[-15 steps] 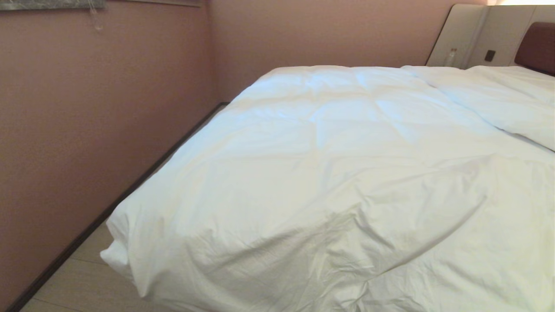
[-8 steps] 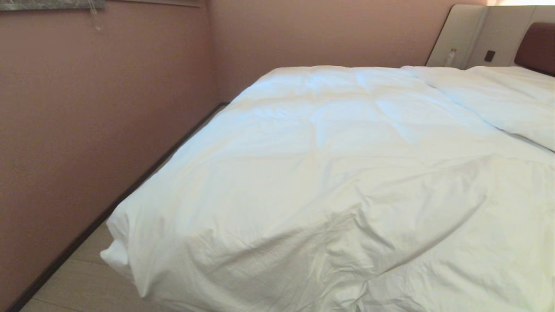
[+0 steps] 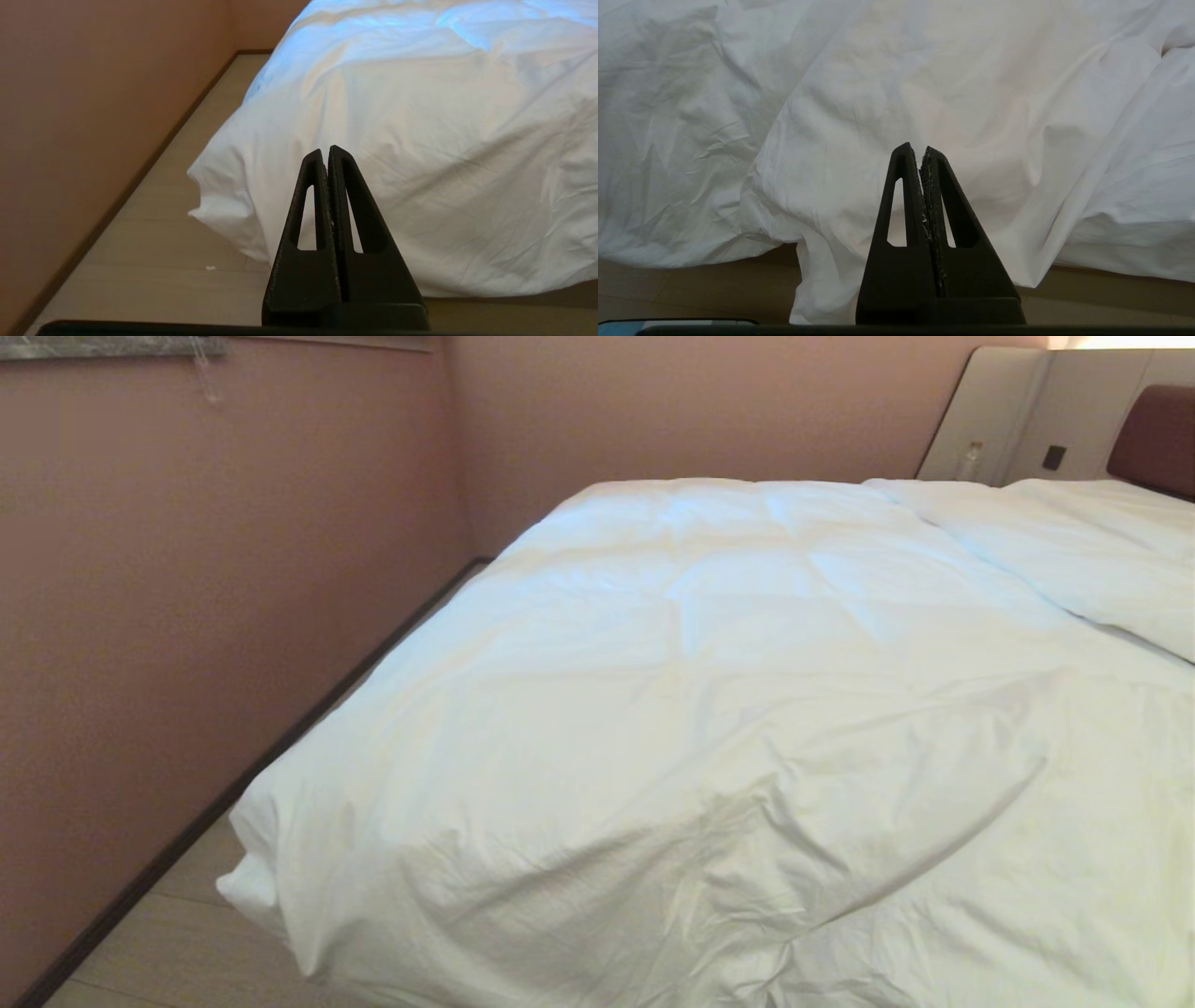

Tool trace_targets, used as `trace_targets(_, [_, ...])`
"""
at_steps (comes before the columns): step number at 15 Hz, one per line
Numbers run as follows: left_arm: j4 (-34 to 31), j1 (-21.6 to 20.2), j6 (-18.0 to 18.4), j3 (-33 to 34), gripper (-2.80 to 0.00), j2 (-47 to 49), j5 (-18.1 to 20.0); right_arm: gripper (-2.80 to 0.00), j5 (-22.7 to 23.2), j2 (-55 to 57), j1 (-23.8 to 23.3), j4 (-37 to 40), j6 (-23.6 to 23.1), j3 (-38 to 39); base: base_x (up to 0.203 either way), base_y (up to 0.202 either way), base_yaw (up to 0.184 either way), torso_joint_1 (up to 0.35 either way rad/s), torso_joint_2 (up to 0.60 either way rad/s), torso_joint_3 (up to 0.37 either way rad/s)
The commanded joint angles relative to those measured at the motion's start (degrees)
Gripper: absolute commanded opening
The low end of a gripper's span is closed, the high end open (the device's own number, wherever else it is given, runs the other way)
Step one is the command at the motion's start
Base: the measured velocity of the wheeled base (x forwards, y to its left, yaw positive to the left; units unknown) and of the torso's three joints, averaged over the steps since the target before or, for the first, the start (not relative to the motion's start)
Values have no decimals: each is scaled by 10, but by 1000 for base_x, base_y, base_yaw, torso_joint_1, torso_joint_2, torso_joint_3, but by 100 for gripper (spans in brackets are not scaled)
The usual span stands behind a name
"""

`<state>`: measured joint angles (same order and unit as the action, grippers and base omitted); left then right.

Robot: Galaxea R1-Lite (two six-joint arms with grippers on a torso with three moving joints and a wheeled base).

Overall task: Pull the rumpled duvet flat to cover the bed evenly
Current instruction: Hold the folded corner of the quilt

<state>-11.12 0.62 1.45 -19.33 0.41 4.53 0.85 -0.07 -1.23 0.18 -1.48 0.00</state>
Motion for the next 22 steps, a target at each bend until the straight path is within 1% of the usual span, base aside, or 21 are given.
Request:
trace_targets(1, [8,0,0,17,-280,-4,0,-280,0,1,0,0,0,0,0,0,0,0,0,0])
trace_targets(3, [76,0,6,71,-280,-4,0,-280,0,1,0,0,0,0,0,0,0,0,0,0])
trace_targets(5, [146,0,31,167,-280,-4,-1,-280,0,1,0,0,0,0,0,0,0,0,0,0])
trace_targets(6, [167,0,39,189,-280,-4,-1,-280,0,1,0,0,0,0,0,0,0,0,0,0])
trace_targets(8, [164,0,44,192,-280,-4,-2,-280,0,1,0,0,0,0,0,0,0,0,0,0])
trace_targets(10, [134,0,50,192,-280,-4,-12,-280,0,1,0,0,0,0,0,0,0,0,0,0])
trace_targets(11, [134,0,50,192,-280,-4,-12,-280,0,1,0,0,0,0,0,0,0,0,0,0])
trace_targets(13, [109,0,49,193,-280,-4,-12,-280,0,1,0,0,0,0,0,0,0,0,0,0])
trace_targets(14, [108,0,49,193,-280,-4,-12,-280,0,1,0,0,0,0,0,0,0,0,0,0])
trace_targets(15, [108,0,41,193,-280,-4,-13,-280,0,1,-1,0,0,0,0,0,0,0,0,0])
trace_targets(22, [107,0,40,193,-280,-4,-14,-280,0,1,0,0,0,0,0,0,0,0,0,0])
